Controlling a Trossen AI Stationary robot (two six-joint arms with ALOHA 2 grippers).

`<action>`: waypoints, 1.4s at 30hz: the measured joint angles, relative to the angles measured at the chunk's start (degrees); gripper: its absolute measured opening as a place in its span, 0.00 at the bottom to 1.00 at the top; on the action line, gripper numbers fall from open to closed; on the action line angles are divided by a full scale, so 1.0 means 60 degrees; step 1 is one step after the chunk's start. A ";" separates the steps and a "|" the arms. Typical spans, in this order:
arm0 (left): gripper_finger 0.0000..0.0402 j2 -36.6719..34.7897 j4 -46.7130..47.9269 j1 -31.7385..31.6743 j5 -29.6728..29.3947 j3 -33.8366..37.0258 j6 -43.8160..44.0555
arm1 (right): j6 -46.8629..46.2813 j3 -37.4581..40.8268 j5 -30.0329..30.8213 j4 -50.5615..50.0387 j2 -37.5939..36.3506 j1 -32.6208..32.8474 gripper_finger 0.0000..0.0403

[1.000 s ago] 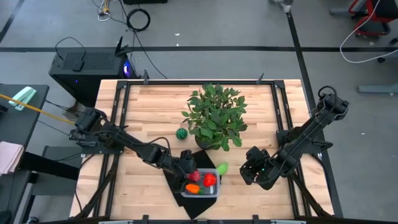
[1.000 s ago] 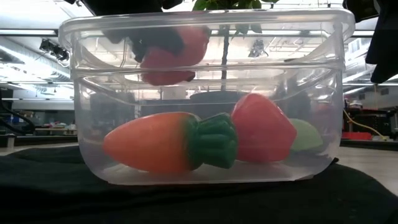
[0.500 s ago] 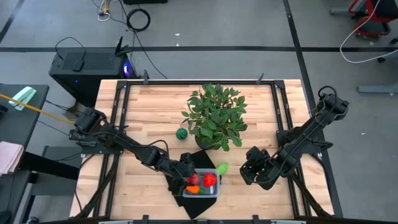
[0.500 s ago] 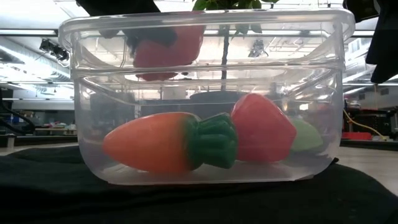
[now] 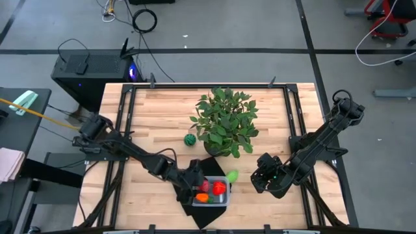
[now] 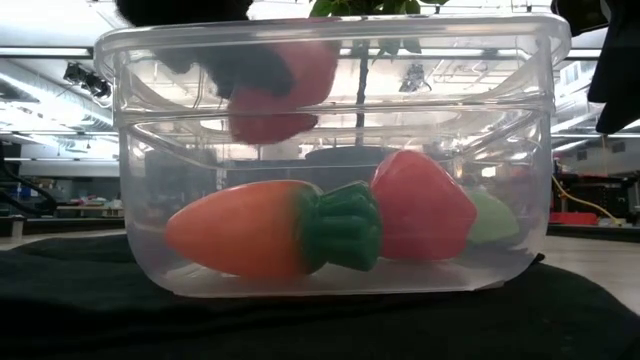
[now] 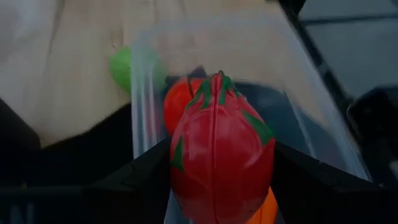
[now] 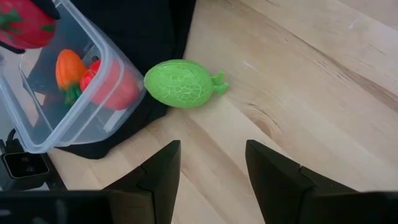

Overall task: Pick and placing Produce into tupperware
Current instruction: Put the red dragon fruit into the transparent bin, then put the green watermelon into the transparent bin

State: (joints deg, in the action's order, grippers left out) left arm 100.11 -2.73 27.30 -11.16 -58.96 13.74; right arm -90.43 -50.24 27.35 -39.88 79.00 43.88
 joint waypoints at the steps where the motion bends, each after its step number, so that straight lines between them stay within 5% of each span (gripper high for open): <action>1: 0.59 0.0007 0.0045 0.0043 0.0000 0.0008 -0.0009 | 0.0000 0.0000 0.0000 0.0032 0.0000 0.0004 0.46; 9: 0.59 0.0200 -0.0333 0.0256 -0.0746 -0.0004 -0.0514 | 0.0005 0.0000 0.0004 0.0063 0.0000 0.0000 0.46; 42: 0.65 0.0216 -0.0299 0.0234 -0.0488 0.0004 -0.0147 | 0.0025 -0.0004 0.0004 0.0128 0.0000 0.0004 0.46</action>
State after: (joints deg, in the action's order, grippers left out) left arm 101.41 -4.52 28.71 -14.09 -58.94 12.86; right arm -90.28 -50.26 27.38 -39.11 79.00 43.90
